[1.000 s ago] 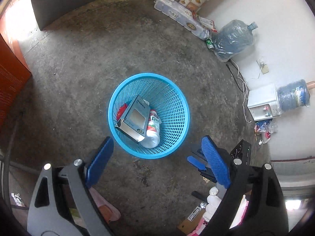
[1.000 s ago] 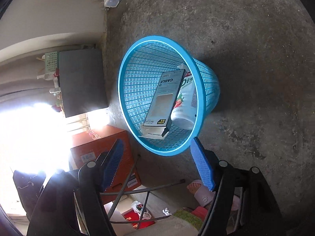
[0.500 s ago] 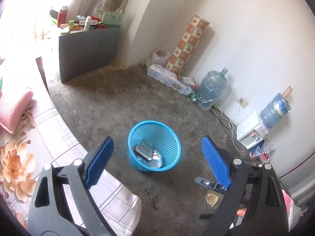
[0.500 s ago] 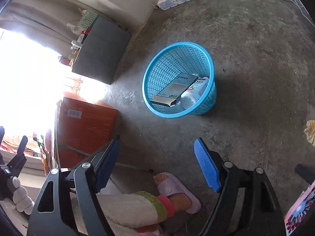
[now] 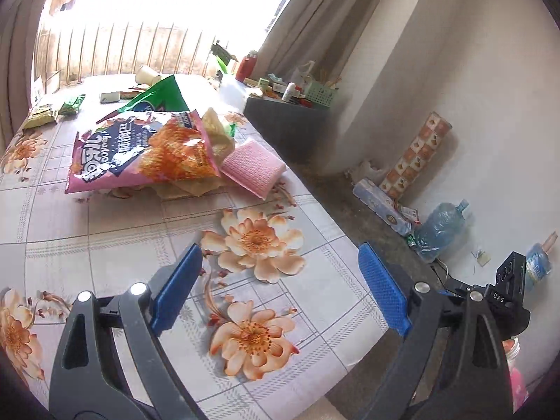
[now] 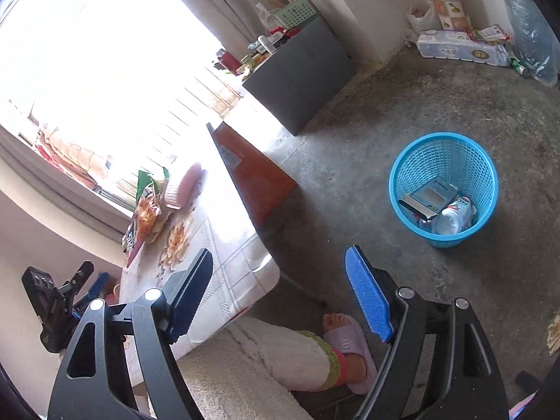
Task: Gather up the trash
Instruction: 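Move both tools back toward the table, then grasp the pink snack bag with the left tool and lift it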
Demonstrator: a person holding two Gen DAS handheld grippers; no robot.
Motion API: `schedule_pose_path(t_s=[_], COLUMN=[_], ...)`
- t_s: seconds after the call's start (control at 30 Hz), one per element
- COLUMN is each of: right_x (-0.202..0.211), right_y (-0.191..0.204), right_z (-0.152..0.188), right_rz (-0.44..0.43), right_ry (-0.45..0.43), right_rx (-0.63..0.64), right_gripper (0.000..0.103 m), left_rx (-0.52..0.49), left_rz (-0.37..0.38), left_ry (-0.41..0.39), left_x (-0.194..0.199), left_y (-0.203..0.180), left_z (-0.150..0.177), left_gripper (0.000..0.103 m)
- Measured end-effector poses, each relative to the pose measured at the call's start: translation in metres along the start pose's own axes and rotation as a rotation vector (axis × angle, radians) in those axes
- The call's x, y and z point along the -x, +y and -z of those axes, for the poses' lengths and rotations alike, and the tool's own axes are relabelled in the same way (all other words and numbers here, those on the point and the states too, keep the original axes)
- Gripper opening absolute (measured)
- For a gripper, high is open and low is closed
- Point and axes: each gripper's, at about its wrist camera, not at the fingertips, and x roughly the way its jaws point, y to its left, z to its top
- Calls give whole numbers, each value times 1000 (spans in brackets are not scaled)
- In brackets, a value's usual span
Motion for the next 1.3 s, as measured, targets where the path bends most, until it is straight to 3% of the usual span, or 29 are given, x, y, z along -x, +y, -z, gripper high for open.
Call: schedule_pose_path(t_s=[0.17,0.3,0.4,0.5,0.63,0.8,1.0,1.1,1.13,1.17,1.3], right_x=[-40,-87,-125,-163,-203,-247,-272,-284,-288,-293,-293], right_y=[48,88,103,114,127,134,156,175,184,191,204], right_z=[-12,-24,-37,-48,-63,-81,-98,-101,-101,-100,-93], right_rz=[-161,-206,-243,-244,-158,-92,-7,74,115,151,213], right_ry=[85,177,244,300,306,324,287,270,267,270,240], right_rx=[-2,12,-47,-130,-142,-209,-210,-115,-64,-14,108], right_gripper=[76,76,76,76,76,76,76,73,69,56,51], left_rx=[276,405,516,649,819,836,904,915,918,919,900], left_rz=[27,62,94,100,80,51,34,25,24,26,14], left_ry=[-44,-70,-82,-77,-48,-75,-93,-92,-90,-92,-103], left_x=[7,-9,-28,-50,-72,-77,-77,-81,-82,-82,-77], left_y=[71,103,126,153,187,197,209,215,215,215,214], left_z=[-13,-26,-38,-45,-46,-47,-40,-39,-38,-37,-35], left_gripper=[87,86,86,82,68,61,40,28,24,20,10])
